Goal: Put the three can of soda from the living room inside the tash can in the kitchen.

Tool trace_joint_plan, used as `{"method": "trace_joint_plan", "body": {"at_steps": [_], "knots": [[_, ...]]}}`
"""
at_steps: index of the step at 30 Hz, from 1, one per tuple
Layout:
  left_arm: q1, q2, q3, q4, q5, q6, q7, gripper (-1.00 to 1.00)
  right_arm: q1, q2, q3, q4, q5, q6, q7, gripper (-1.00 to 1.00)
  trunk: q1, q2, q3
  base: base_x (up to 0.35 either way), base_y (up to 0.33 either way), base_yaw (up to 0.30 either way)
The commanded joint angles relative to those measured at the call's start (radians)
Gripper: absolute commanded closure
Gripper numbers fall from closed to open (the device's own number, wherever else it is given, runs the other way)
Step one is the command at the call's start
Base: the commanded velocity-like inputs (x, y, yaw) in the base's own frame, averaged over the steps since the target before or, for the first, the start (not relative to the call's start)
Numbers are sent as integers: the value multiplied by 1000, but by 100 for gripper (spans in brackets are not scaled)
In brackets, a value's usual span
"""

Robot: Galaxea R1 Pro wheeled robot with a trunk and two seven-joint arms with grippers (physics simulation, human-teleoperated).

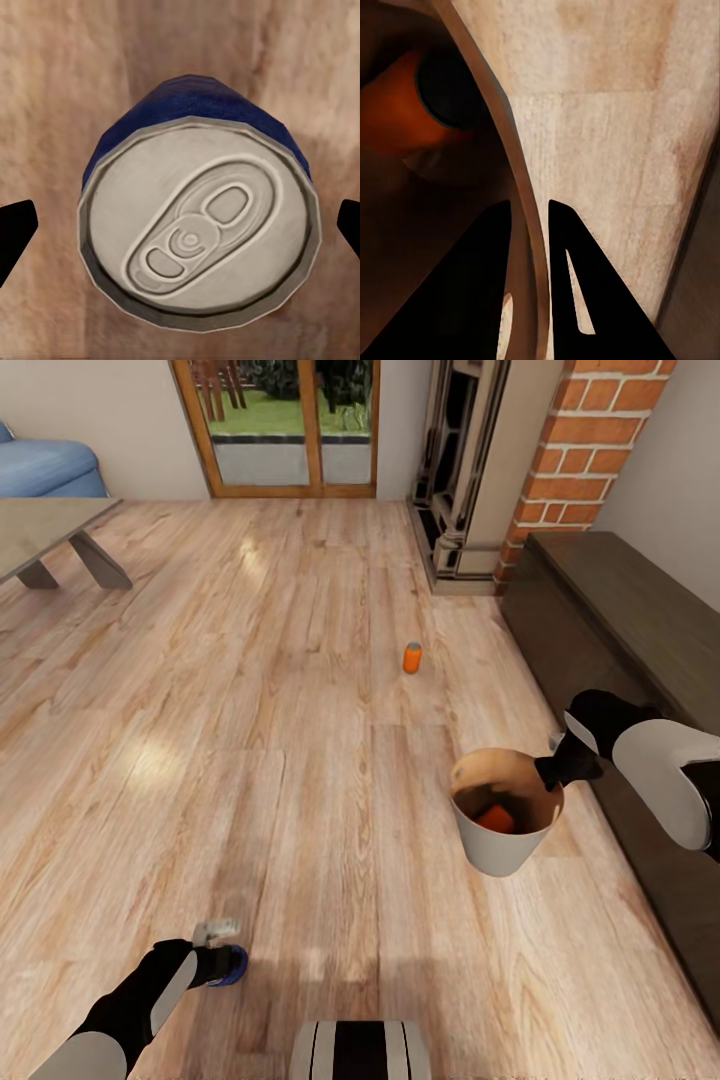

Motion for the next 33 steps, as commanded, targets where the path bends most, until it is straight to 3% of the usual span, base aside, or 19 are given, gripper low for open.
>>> {"method": "trace_joint_plan", "body": {"at_steps": [1, 4, 9, 10, 20, 33], "knots": [[0, 0, 0, 1, 0, 0, 0, -100, -1, 0, 1, 0, -4, 1, 2, 100, 0, 0, -4, 0, 0, 0], [0, 0, 0, 3, -1, 0, 1, -100, -1, -1, 1, 0, -4, 1, 2, 100, 2, -1, -18, 0, 0, 0], [0, 0, 1, -2, -1, -1, -2, -100, -1, -2, 2, 0, -4, 1, 2, 100, 2, -1, -22, 0, 0, 0], [0, 0, 0, -3, 0, -1, -4, 100, -1, -2, 2, 0, -4, 1, 2, 100, 2, -1, -22, 0, 0, 0], [0, 1, 0, -6, 0, -1, -9, 100, -1, 0, 4, 0, -4, 1, 2, 100, 2, -1, -23, 0, 0, 0], [-2, -8, 0, 4, -1, 3, 0, 100, -1, -3, 3, 0, -4, 1, 2, 100, -4, 2, 27, 0, 0, 0]]}}
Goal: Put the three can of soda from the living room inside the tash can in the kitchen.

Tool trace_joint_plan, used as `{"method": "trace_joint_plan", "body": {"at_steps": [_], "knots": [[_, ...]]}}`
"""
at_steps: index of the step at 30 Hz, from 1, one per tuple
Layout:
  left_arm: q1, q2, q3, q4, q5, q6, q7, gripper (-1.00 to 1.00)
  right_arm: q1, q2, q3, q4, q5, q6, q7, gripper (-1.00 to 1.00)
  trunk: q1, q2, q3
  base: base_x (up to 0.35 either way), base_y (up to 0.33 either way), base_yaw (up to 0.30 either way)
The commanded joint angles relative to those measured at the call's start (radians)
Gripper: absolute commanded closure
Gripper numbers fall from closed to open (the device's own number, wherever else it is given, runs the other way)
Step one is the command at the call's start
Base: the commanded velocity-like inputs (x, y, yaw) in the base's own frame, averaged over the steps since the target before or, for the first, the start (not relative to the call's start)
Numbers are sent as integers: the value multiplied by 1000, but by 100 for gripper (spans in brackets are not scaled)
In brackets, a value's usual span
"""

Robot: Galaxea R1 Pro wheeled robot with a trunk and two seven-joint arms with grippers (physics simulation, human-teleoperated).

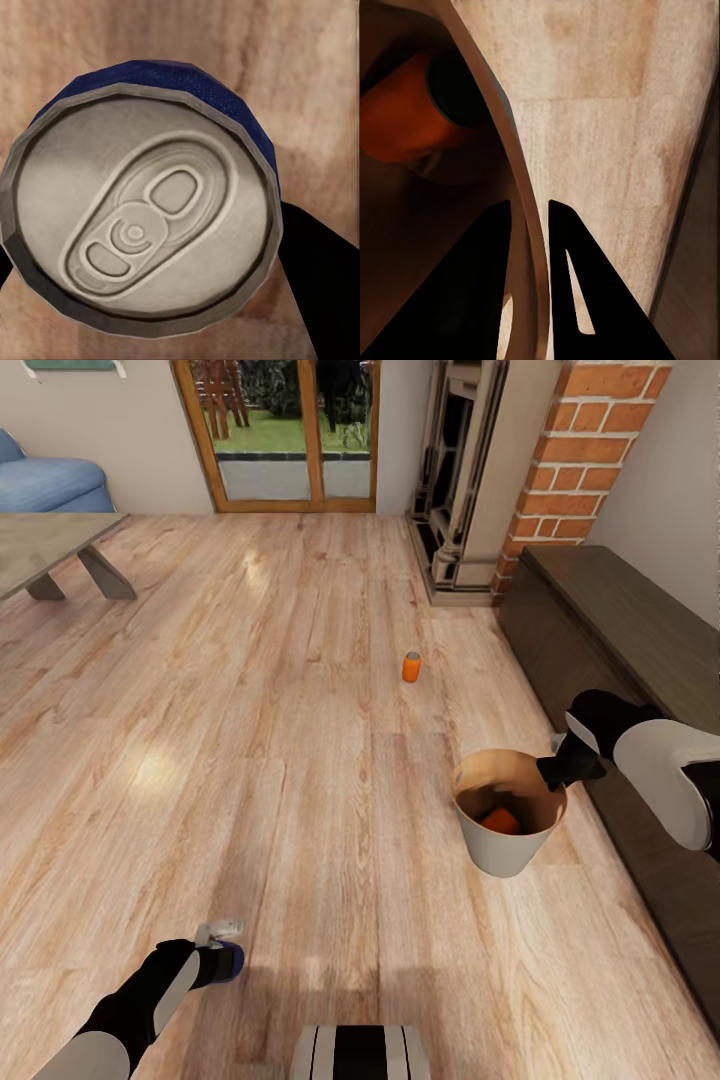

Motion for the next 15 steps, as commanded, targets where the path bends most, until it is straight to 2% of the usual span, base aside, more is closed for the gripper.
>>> {"method": "trace_joint_plan", "body": {"at_steps": [1, 15], "knots": [[0, 0, 0, 0, -1, 0, -1, 100, 0, -1, -9, 0, -11, 2, 3, 100, 0, 0, 4, 0, 0, 0], [0, -1, 0, -1, -1, 1, -10, 100, 0, 4, -9, 2, -11, 2, 3, 100, -7, 4, 58, 0, 0, 0]]}}
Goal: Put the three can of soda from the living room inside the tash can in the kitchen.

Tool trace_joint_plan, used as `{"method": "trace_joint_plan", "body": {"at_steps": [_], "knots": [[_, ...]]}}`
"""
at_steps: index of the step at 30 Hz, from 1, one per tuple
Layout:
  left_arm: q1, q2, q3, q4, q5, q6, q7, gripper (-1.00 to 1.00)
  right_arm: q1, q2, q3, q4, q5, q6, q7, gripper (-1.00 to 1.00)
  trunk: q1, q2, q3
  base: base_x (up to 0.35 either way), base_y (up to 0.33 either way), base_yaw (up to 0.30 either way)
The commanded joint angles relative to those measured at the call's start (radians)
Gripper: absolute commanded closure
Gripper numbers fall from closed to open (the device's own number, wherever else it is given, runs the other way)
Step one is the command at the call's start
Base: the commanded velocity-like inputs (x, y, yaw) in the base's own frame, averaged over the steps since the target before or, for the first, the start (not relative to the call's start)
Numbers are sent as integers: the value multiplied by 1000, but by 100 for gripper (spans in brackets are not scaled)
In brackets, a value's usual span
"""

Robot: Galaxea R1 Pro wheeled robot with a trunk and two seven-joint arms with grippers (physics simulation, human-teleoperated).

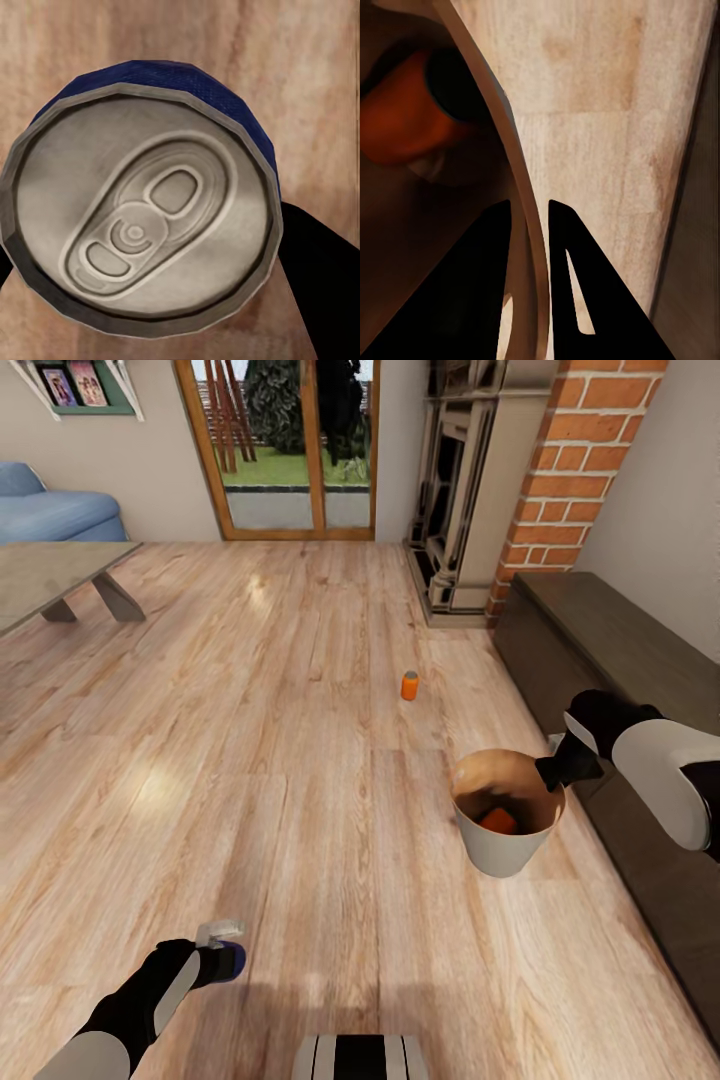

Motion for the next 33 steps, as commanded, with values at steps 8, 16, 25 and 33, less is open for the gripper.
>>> {"method": "trace_joint_plan", "body": {"at_steps": [8, 16, 25, 33], "knots": [[-3, -3, -1, -21, 3, 66, -11, 100, 2, 4, -6, 0, -10, 1, 3, 100, -20, 36, 27, 0, 0, 0], [-45, -5, -2, -248, 7, 351, -30, 100, 5, 24, -11, -1, -15, 1, 3, 100, -51, 92, 52, 0, 0, 0], [-249, 58, 2, -327, 2, 470, -147, 100, 11, 33, -15, -1, -16, 1, 5, 100, -86, 155, 81, 0, 0, 0], [-428, 241, -39, -294, -2, 470, -607, 100, 45, 88, -15, -3, -16, 1, 6, 100, -116, 211, 106, 0, 0, 0]]}}
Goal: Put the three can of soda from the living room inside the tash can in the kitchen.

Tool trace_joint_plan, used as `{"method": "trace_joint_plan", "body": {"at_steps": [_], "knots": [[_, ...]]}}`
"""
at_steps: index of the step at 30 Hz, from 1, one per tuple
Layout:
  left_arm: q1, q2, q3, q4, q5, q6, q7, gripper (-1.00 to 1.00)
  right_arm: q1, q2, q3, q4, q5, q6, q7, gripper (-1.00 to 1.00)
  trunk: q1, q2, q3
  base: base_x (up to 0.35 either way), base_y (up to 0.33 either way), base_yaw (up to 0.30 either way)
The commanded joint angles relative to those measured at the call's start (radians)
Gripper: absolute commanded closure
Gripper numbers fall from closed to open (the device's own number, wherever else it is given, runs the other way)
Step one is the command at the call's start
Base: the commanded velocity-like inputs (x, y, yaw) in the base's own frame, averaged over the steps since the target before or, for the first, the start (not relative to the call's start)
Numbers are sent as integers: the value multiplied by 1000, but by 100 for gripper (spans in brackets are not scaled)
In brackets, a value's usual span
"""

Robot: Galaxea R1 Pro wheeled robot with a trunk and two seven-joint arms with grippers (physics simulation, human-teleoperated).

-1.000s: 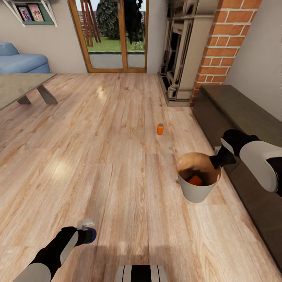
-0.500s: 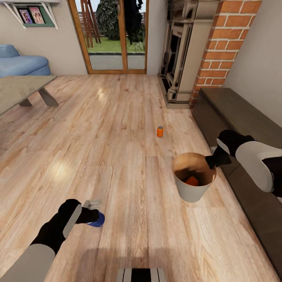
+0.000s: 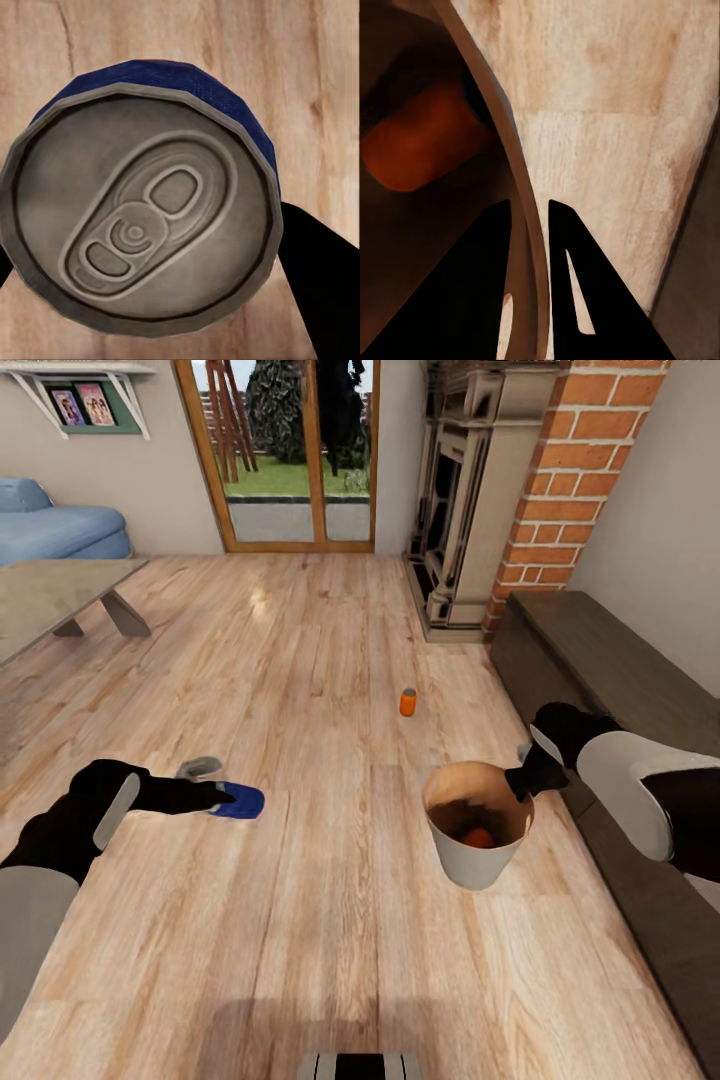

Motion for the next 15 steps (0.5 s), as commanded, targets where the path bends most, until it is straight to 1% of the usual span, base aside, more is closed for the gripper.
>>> {"method": "trace_joint_plan", "body": {"at_steps": [1, 2, 3, 4, 5, 6, 7, 10, 11, 12, 13, 14, 15], "knots": [[-21, 15, -17, 1, -5, 0, -48, 100, 3, 8, -11, -1, -12, 2, 3, 100, -4, 7, 3, 0, 0, 0], [-39, 27, -35, 1, -5, 0, -95, 100, 9, 16, -11, -2, -12, 2, 3, 100, -8, 14, 6, 0, 0, 0], [-93, 52, -97, 0, -8, 0, -237, 100, 26, 45, -11, -5, -12, 2, 3, 100, -12, 21, 9, 0, 0, 0], [-112, 58, -117, -1, -8, 0, -282, 100, 32, 54, -11, -7, -13, 2, 3, 100, -15, 28, 13, 0, 0, 0], [-148, 65, -149, -5, -10, 0, -364, 100, 41, 72, -11, -10, -13, 2, 3, 100, -19, 35, 16, 0, 0, 0], [-165, 68, -161, -7, -10, 0, -400, 100, 45, 80, -11, -10, -13, 2, 4, 100, -23, 42, 19, 0, 0, 0], [-200, 72, -180, -10, -11, 0, -462, 100, 51, 95, -11, -12, -13, 2, 4, 100, -27, 49, 22, 0, 0, 0], [-250, 72, -212, -12, -12, 0, -519, 100, 61, 117, -11, -13, -14, 2, 4, 100, -38, 70, 31, 0, 0, 0], [-324, 70, -281, -7, -11, 0, -557, 100, 73, 144, -11, -13, -14, 2, 2, 100, -42, 77, 35, 0, 0, 0], [-360, 70, -322, -4, -10, 0, -568, 100, 77, 157, -11, -13, -14, 2, 1, 100, -46, 84, 38, 0, 0, 0], [-377, 69, -342, -3, -9, 0, -572, 100, 79, 163, -11, -14, -14, 2, 1, 100, -50, 91, 41, 0, 0, 0], [-406, 68, -378, -2, -8, 0, -581, 100, 81, 175, -11, -14, -14, 2, 0, 100, -54, 98, 44, 0, 0, 0], [-419, 68, -395, -1, -7, 0, -586, 100, 81, 180, -11, -14, -14, 2, 0, 100, -58, 105, 47, 0, 0, 0]]}}
